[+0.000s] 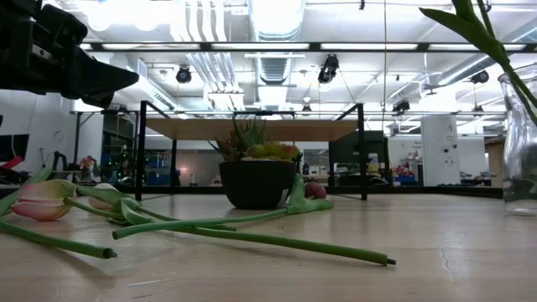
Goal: Pick and place flowers into a vace then onto a shelf
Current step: Put the red flower into the right transparent vase
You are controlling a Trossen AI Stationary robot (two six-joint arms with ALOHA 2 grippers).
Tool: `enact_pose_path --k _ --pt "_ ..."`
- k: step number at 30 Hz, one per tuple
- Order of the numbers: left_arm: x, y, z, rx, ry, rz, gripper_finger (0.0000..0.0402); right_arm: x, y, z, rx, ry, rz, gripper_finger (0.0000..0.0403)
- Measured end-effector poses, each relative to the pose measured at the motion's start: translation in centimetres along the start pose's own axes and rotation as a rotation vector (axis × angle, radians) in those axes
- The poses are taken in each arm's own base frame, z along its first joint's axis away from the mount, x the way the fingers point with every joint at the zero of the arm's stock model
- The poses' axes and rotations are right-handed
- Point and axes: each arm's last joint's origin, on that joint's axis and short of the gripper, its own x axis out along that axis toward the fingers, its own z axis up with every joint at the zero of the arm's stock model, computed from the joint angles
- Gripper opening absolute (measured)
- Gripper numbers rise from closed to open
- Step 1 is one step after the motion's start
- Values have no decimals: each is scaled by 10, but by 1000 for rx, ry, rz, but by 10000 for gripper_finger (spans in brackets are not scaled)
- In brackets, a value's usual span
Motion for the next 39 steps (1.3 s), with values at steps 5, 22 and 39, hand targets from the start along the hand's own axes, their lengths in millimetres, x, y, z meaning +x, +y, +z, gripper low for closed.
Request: enact_pose_path --k 5,22,39 --pt "0 0 0 0 0 0 0 4 3 -19 20 -25 -32 9" --pt "0 0 0 0 0 0 0 21 5 -63 67 -4 -73 9" --pt "0 0 0 0 0 0 0 15 7 -51 130 26 -25 47"
